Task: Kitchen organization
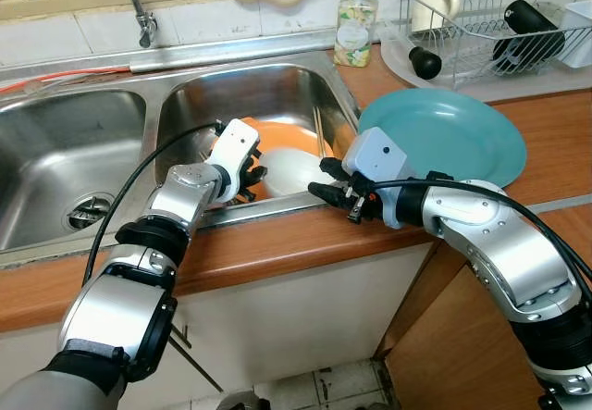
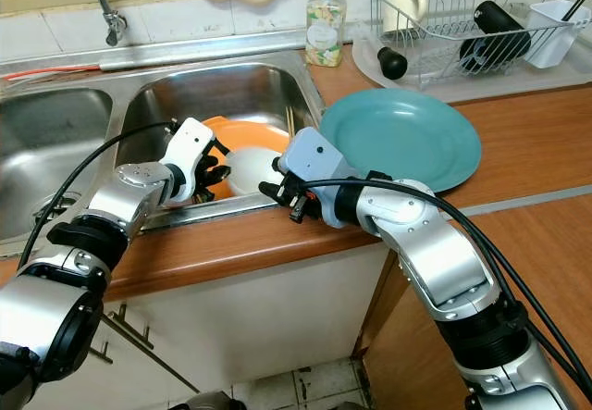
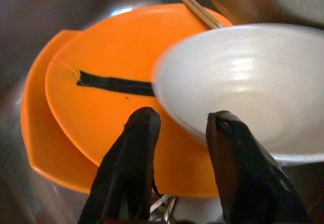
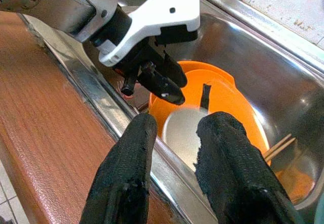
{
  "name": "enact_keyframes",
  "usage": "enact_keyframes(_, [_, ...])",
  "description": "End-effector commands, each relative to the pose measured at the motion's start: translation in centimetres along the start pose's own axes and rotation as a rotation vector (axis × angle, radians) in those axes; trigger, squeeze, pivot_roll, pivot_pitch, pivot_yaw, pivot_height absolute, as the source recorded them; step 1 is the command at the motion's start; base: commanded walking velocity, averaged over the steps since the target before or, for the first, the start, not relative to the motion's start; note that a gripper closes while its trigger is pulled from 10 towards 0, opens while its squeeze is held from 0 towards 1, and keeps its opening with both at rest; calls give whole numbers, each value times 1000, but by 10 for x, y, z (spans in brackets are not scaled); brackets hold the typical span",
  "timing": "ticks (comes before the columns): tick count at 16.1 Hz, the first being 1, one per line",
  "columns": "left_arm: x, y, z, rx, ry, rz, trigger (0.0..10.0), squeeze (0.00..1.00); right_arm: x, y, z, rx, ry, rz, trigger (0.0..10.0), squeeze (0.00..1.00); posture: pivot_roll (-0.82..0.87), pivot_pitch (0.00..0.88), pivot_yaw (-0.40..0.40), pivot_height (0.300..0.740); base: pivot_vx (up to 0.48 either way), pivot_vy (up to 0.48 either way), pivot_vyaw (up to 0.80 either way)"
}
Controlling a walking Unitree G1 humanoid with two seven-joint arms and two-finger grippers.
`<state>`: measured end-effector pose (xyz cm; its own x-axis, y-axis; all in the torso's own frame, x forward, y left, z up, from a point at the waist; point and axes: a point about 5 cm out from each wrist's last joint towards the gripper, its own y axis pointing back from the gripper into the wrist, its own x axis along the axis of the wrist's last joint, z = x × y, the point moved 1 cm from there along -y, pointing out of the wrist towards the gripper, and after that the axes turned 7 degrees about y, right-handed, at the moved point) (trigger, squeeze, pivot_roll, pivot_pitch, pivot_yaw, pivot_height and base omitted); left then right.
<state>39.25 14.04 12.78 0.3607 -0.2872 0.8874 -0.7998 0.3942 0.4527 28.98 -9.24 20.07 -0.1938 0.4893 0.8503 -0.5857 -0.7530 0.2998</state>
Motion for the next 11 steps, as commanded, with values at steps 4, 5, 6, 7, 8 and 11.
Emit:
enact_keyframes(4, [18, 16, -15, 16, 6, 183, 10000, 1000, -1, 5, 30, -187, -49, -20, 10000, 0, -55, 0, 103, 740, 0, 0, 0])
enact_keyframes(5, [24, 23, -18, 11, 25, 260, 10000, 1000, -2, 10, 48, -294, -116, -9, 10000, 1000, -49, 0, 100, 740, 0, 0, 0])
enact_keyframes(6, [29, 29, -20, 7, 28, 332, 10000, 1000, -4, 14, 59, -355, -170, -8, 10000, 1000, -42, 0, 96, 740, 0, 0, 0])
enact_keyframes(7, [32, 37, -22, 3, 41, 393, 10000, 1000, -4, 18, 68, -394, -194, 12, 10000, 1000, -42, 0, 96, 740, 0, 0, 0])
enact_keyframes(8, [36, 45, -23, 3, 64, 452, 10000, 1000, -8, 23, 79, -458, -215, 0, 10000, 1000, -38, 0, 94, 740, 0, 0, 0])
enact_keyframes(11, [41, 61, -21, -26, 83, 548, 10000, 1000, -23, 36, 105, -654, -309, -54, 10000, 1000, -31, 0, 86, 740, 0, 0, 0])
